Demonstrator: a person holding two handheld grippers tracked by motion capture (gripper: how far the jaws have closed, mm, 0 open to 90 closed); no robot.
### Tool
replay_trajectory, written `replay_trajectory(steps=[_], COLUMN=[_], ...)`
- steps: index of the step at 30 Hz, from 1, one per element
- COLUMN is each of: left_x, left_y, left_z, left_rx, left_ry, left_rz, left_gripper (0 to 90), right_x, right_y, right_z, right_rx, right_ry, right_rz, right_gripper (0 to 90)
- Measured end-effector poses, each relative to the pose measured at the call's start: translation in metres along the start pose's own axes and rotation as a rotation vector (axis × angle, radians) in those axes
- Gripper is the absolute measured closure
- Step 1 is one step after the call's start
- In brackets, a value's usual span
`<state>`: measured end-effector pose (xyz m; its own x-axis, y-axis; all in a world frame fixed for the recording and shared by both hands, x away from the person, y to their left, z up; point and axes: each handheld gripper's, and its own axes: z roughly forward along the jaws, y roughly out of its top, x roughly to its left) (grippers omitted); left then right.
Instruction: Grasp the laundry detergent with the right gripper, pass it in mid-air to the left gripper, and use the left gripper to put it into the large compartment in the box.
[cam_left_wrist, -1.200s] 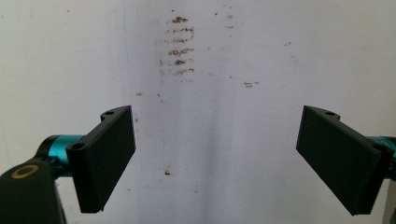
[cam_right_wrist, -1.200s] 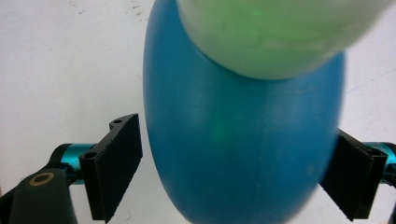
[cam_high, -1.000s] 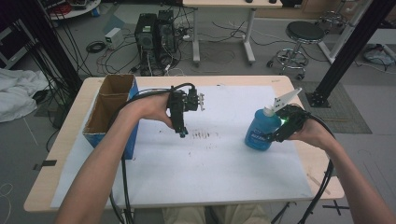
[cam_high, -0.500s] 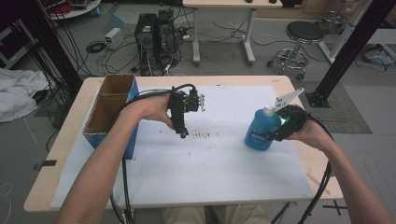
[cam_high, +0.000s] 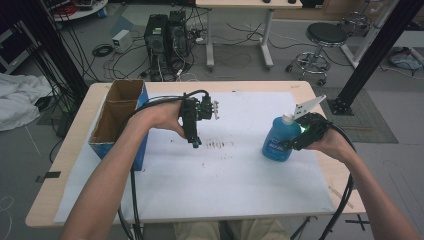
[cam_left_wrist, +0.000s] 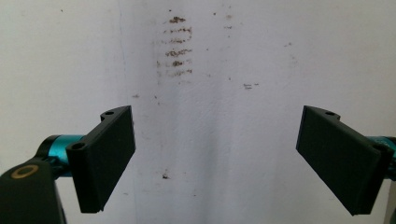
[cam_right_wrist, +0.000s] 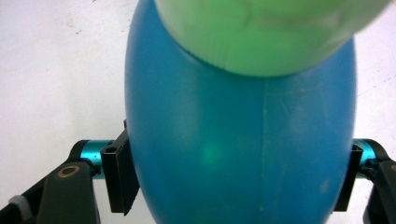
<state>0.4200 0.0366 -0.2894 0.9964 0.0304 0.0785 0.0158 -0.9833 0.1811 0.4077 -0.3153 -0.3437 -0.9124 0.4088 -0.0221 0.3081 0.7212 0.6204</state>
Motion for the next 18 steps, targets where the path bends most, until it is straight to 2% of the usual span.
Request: replay_trajectory(steps=[18], left_x=[-0.0005], left_y=[-0.0006], left_z=[0.0007], left_rx=[-0.002], left_ry=[-0.001], left_rz=[-0.001], left_gripper=[11.8], right_x=[-0.0002], right_y=[-0.004], right_z=[0.0039], right_rx=[-0.016], right_ry=[-0.001], right_rz=[0.02], right_gripper=[32.0])
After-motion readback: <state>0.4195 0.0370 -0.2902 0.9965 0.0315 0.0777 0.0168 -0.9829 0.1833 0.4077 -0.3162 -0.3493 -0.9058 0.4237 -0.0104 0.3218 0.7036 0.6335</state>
